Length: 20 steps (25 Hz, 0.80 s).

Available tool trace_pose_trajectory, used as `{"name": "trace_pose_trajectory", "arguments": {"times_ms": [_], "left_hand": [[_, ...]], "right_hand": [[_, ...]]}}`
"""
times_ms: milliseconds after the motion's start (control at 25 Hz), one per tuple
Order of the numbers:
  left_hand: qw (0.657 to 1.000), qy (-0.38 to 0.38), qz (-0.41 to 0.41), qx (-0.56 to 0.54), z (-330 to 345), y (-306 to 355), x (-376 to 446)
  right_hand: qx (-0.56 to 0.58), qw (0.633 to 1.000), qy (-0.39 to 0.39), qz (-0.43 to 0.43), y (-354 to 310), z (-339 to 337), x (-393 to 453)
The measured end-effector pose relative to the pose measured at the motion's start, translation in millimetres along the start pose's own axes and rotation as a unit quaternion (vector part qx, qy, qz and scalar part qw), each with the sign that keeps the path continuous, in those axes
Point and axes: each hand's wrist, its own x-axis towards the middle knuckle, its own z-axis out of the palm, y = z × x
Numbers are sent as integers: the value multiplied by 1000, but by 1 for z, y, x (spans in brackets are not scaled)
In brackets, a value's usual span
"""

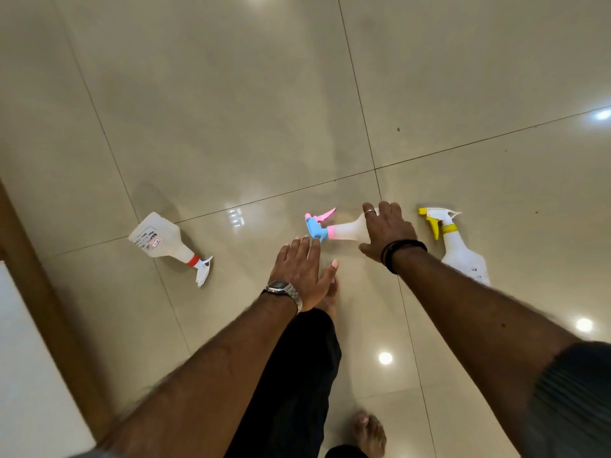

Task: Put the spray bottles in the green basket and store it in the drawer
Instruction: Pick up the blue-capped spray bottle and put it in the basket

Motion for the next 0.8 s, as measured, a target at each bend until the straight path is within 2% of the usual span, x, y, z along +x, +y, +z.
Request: {"name": "trace_pose_trajectory", "arguments": {"times_ms": [80,160,240,320,440,640,800], "left_hand": [[1000,1,-15,-7,-8,4,-19],[999,-1,-32,-36,-21,11,-39],[996,14,-35,-87,-39,22,-65],[983,45,-32,-177,-61,35,-97],[932,69,-48,-353,-95,53,-160],[881,147,-62,-445,-147,89,-288],[859,213,-83,-457,-161,120,-383]], "right_hand": [[90,994,-34,41,-9,-4,-28],[199,973,-79,85,-21,-12,-58],[335,928,-114,119,-34,-27,-92],[453,873,-114,145,-47,-48,-127],[573,799,-111,147,-63,-84,-185],[607,785,-95,82,-76,-143,-314],[608,788,-86,39,-78,-169,-419]]}}
